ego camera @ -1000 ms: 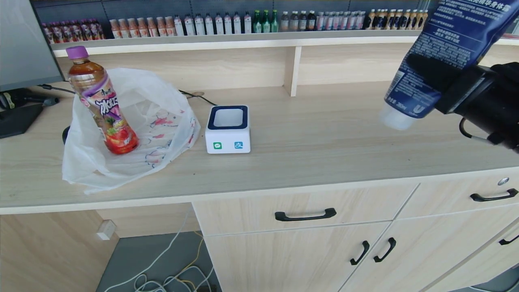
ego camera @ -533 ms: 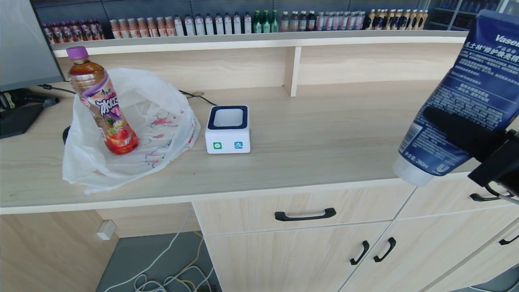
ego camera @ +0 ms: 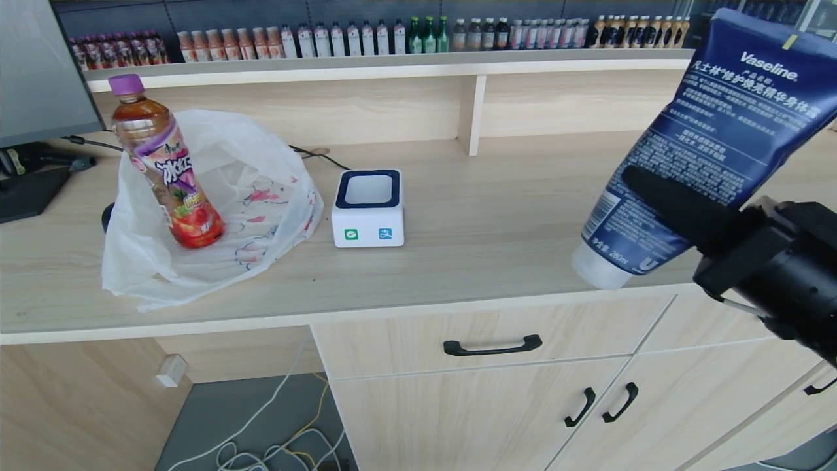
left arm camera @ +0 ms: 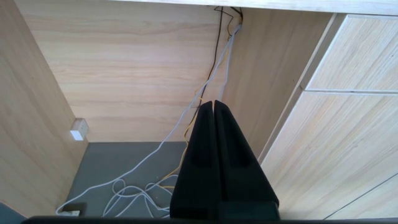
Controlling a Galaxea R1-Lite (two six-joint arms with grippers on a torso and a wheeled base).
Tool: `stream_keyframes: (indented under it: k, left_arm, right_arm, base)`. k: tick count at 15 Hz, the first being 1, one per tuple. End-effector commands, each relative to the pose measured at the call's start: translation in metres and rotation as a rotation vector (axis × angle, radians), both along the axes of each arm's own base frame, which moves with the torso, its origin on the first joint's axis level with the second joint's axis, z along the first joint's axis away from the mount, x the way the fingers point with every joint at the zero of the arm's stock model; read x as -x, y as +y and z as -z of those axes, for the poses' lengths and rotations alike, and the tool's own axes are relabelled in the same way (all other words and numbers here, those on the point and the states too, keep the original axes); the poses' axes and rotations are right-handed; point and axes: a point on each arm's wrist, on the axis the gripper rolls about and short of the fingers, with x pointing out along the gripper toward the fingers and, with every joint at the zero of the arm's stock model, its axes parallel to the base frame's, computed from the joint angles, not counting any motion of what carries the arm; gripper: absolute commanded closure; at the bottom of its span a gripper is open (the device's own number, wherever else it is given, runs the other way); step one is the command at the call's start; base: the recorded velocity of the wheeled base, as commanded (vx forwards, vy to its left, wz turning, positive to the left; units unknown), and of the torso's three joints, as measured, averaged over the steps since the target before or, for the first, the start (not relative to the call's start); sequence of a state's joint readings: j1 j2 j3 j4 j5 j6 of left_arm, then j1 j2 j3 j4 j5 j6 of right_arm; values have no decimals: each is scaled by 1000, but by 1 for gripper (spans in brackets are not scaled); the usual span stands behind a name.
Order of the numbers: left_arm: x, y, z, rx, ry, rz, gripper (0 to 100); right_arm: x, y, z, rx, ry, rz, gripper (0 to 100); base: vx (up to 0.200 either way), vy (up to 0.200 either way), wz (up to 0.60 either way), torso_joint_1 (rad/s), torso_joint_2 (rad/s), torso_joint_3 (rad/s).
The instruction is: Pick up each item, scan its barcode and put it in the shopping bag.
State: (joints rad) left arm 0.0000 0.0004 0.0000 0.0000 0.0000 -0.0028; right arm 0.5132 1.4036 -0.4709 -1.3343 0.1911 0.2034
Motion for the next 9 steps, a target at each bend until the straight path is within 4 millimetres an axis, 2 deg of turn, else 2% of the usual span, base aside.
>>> stream_keyframes:
  k: [1,5,9]
  left_arm:
    - [0,0,0,0,0,0,100]
    - [0,0,0,0,0,0,100]
    - [0,0,0,0,0,0,100]
  right_arm:
    - [-41,27,30,26,51,-124,100]
    - [-41,32,26,11,49,-356,100]
    - [-35,37,25,-10,70,-492,100]
  base:
    - [0,0,0,0,0,0]
    - [0,0,0,0,0,0]
    - [0,0,0,0,0,0]
